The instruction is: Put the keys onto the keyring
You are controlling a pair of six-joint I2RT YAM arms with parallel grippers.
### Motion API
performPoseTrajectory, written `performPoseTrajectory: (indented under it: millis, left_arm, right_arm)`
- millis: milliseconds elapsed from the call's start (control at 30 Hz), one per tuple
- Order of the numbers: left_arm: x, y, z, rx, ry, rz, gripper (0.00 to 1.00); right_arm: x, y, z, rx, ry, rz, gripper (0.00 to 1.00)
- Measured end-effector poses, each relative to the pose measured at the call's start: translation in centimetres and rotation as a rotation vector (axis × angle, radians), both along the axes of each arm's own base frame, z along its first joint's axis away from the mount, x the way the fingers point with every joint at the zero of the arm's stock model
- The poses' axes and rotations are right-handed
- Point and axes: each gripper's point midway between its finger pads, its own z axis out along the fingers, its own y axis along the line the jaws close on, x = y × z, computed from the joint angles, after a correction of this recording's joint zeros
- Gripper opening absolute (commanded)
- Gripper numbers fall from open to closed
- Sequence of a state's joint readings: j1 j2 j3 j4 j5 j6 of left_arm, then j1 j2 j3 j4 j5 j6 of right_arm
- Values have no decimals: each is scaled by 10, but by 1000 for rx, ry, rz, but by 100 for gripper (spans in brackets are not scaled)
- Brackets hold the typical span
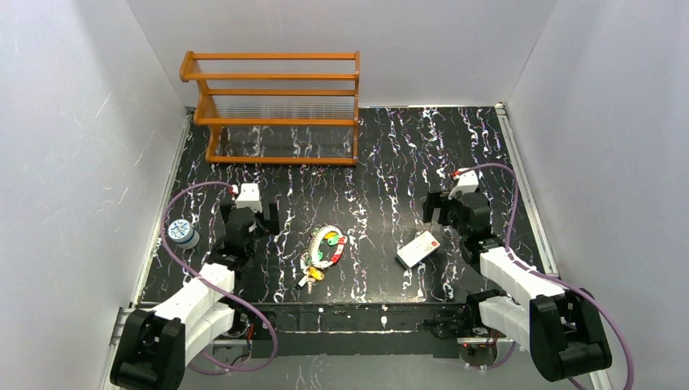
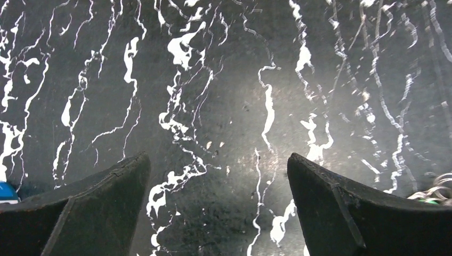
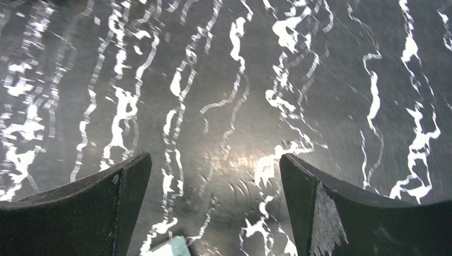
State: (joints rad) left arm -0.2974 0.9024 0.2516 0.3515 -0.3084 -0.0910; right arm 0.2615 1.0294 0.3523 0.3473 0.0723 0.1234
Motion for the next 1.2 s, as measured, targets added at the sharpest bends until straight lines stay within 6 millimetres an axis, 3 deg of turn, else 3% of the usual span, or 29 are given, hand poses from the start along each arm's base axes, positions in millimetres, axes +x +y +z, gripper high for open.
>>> performPoseTrajectory:
  millis: [100, 300, 533, 733, 1000, 1200]
  left_arm:
    - [-3, 6, -15, 34, 6, 9, 98]
    - [-6, 10, -47, 96, 34, -12, 98]
    - [19, 4, -40, 153, -61, -66, 98]
    - [37, -3, -51, 190, -64, -123, 98]
    - [56, 20, -55, 117, -111, -36, 98]
    - [59, 19, -53, 95, -128, -35, 98]
  right_arm:
    - [-7, -16, -21, -46, 2, -60, 99]
    - [-9, -29, -34, -80, -60, -112, 99]
    - [-1, -35, -52, -105, -55, -136, 99]
    - [14, -44, -52, -123, -93, -172, 99]
    - [33, -61, -37, -141, -201, -229, 99]
    - [33, -79, -61, -152, -148, -278, 99]
